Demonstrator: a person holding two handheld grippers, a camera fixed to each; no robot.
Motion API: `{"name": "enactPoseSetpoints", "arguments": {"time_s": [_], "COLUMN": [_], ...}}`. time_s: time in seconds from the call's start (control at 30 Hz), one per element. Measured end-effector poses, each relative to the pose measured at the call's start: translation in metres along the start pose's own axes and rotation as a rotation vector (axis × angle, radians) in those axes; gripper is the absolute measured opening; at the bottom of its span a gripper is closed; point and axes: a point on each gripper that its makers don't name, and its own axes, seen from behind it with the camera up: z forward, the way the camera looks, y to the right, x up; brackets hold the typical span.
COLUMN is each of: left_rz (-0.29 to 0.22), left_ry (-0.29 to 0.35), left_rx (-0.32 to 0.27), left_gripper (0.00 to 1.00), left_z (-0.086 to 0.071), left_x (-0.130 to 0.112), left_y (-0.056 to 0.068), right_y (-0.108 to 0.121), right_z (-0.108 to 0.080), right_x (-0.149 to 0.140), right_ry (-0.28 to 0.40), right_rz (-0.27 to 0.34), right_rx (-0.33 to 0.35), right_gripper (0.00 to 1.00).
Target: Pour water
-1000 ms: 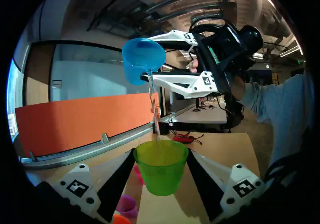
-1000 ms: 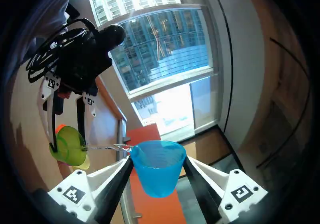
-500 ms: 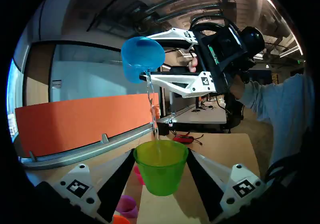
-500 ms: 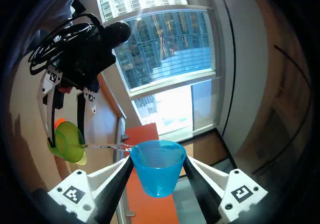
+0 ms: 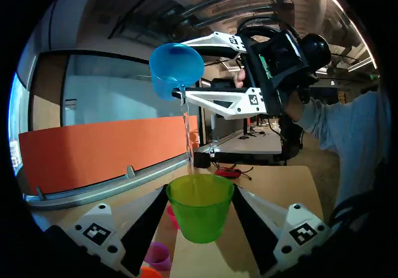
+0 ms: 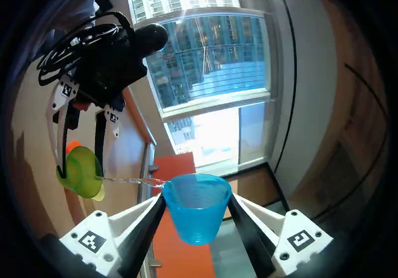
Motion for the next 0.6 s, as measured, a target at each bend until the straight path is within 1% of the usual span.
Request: {"name": "enactPoseSetpoints", "arguments": {"time_s": [0.6], "left_rz": [-0.003], "left_ry": [0.004], "left_rx": [-0.002], "left_gripper": [0.89], "left_z": [-0.0012], "left_x": [0.0008], "left_y": [-0.0007], "right_y": [0.0051], "right_z": [0.0037], "right_x": [0.0026], "right_ry": [-0.004], "right_rz": [-0.064], "right_rx": [0.001], "right_gripper": [0.90]}}
